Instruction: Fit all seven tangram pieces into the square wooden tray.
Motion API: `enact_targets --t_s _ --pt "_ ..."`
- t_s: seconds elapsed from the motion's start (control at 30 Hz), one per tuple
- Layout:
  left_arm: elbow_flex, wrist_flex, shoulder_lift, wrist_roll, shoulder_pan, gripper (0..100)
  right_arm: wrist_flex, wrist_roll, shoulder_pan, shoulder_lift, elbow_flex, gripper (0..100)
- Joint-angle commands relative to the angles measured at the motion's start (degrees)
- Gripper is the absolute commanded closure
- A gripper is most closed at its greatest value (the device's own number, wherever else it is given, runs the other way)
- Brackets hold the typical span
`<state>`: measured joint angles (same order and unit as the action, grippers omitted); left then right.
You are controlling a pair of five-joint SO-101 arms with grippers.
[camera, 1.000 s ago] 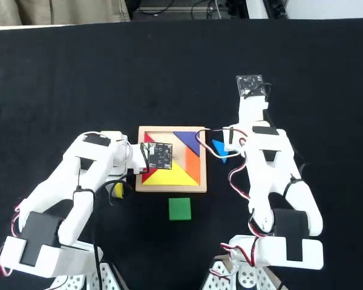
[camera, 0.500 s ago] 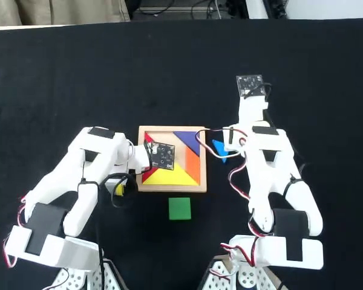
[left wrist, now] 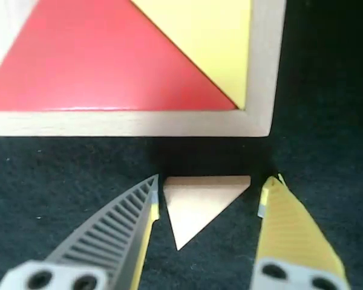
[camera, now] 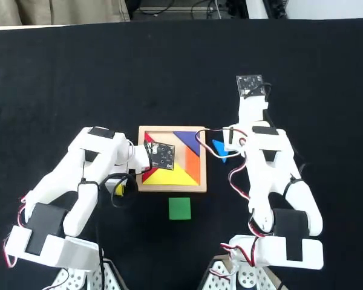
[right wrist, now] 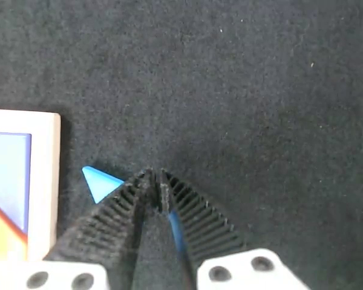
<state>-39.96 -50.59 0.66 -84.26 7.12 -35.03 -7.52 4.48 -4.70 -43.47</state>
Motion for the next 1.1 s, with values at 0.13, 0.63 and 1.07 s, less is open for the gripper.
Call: enact_targets --t_s 0.13,0.63,1.07 --pt "3.1 -6.8 -3.4 -14.1 0.8 76 0.1 0.1 0.5 0.1 3.4 98.3" --pt "5.7 -4.7 -3.5 -14.7 -2.0 75 0.0 0.0 0.5 0.2 3.3 98.3" --pt "11.1 -3.8 4.2 -12.3 -0.6 76 -0.1 -0.1 -0.6 2.1 4.0 98.3"
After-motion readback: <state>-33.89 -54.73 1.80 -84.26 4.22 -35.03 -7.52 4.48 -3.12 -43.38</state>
